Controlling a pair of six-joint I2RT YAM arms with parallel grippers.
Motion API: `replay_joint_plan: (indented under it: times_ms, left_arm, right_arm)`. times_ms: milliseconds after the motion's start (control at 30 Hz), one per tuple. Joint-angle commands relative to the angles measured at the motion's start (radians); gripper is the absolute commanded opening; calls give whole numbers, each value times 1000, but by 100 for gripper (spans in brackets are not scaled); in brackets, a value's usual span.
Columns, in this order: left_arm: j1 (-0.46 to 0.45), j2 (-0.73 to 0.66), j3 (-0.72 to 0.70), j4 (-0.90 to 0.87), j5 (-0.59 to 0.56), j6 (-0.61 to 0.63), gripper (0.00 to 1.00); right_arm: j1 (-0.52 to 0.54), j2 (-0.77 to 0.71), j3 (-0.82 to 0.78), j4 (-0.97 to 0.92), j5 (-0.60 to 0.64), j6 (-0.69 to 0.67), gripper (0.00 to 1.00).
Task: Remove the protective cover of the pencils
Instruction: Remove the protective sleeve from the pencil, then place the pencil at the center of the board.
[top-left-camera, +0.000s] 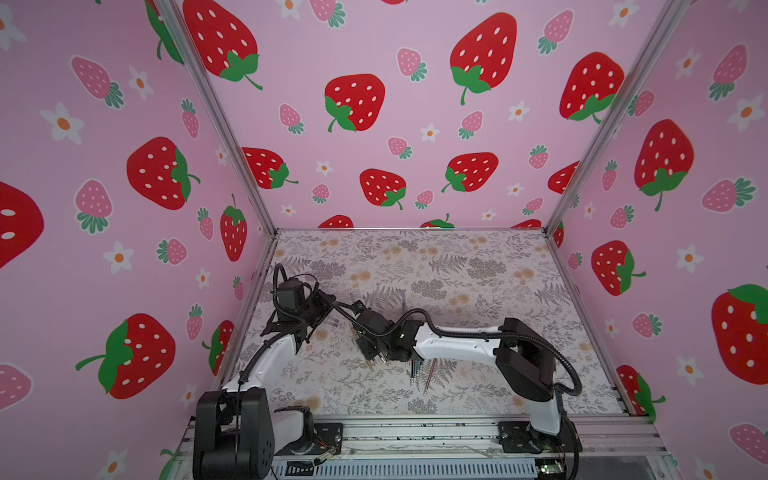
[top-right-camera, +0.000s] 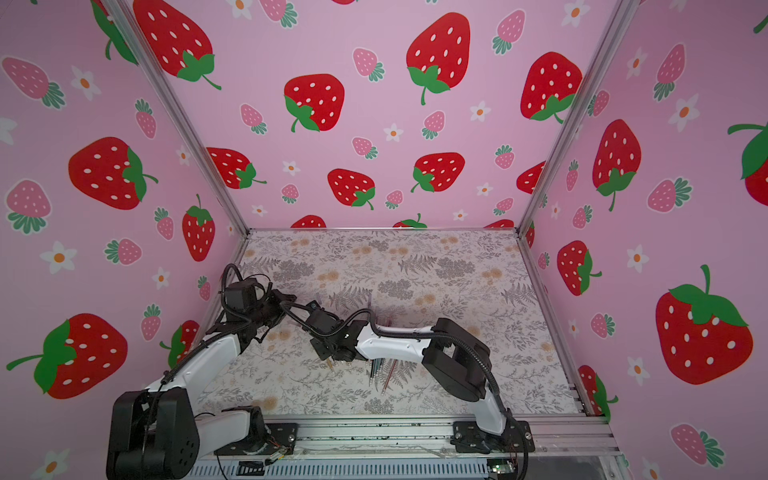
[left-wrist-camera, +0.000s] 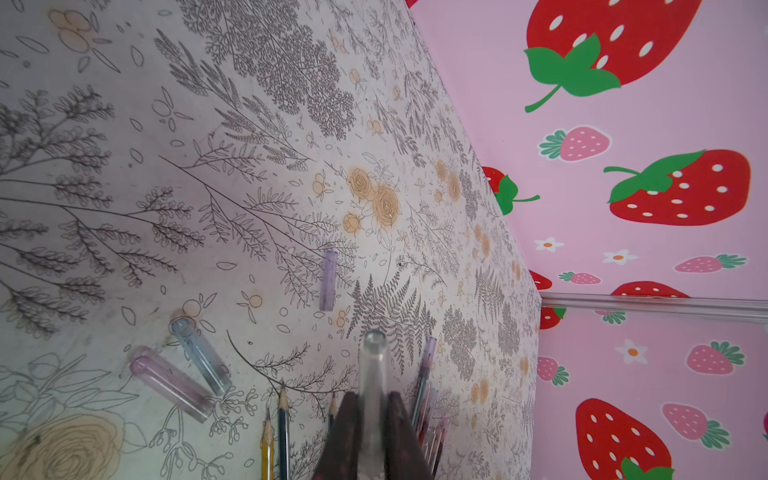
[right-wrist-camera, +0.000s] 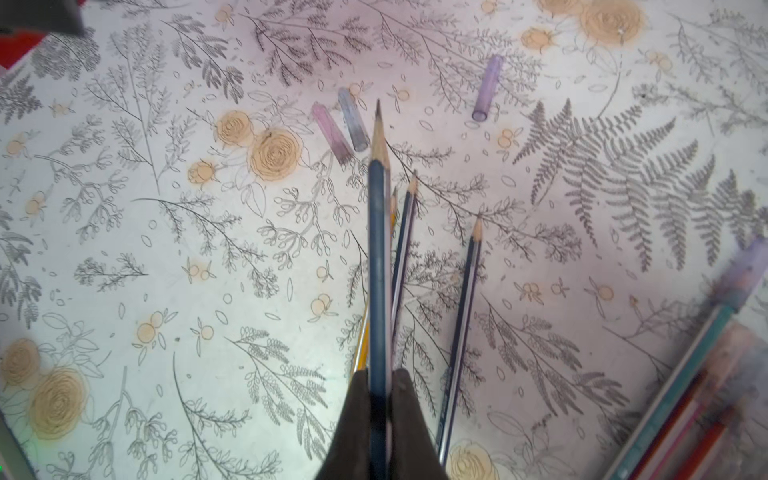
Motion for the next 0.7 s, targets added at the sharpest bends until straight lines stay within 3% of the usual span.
replay_joint_plan:
  times_ms: [0, 667]
  left_arm:
    - [1, 16, 38, 24, -39, -14, 0]
    - [-42, 250, 144, -42, -86, 46, 0]
  right_arm:
    - [60, -42, -36, 19, 95, 39, 0]
    - [68, 34, -31, -52, 141, 149, 0]
